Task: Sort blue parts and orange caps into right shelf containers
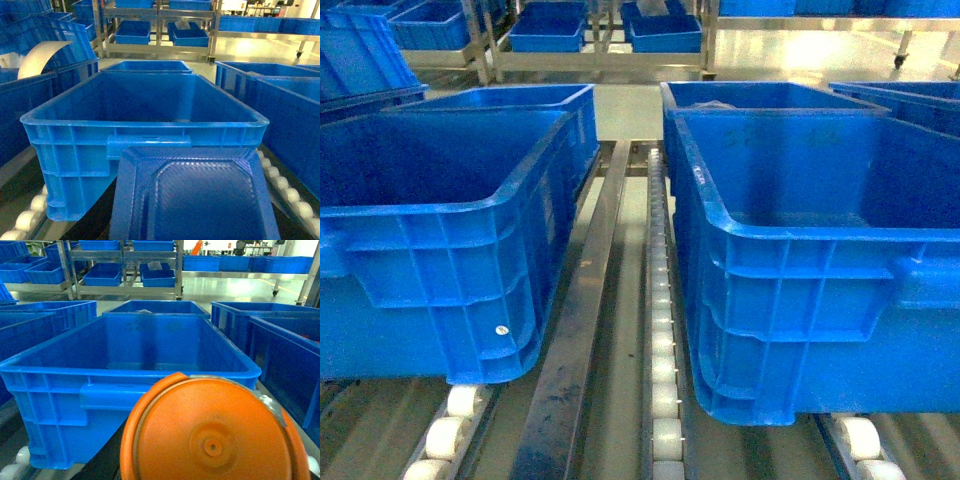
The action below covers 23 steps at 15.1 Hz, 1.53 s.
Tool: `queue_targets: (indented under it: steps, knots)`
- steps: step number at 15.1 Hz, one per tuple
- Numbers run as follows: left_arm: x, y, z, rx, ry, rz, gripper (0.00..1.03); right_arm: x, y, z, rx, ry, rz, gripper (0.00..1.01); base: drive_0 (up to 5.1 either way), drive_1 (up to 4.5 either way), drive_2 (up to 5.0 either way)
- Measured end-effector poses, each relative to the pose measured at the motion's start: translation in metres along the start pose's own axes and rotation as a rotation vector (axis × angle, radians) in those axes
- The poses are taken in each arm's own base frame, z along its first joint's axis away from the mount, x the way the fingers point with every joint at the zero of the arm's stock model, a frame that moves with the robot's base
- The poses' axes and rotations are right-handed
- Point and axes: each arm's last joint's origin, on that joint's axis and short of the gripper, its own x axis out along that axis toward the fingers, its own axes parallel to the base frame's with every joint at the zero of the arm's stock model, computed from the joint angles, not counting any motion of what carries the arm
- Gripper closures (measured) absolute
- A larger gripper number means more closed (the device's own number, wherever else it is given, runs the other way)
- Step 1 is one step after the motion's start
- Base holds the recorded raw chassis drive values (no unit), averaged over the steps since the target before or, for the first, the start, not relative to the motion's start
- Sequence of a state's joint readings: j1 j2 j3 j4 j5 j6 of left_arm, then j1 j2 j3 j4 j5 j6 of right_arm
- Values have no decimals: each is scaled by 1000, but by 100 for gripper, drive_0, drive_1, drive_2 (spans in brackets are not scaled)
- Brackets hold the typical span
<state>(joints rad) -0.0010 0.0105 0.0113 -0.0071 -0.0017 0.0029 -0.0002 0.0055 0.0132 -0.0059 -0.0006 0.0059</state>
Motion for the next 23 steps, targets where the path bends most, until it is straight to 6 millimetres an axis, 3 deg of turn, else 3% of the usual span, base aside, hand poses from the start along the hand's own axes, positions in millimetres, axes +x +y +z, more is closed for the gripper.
queue_targets:
  steps: [23]
  knots:
    - [0, 0, 0, 0, 0, 0, 62, 0, 0, 0, 0, 0, 0, 57, 0, 0, 0]
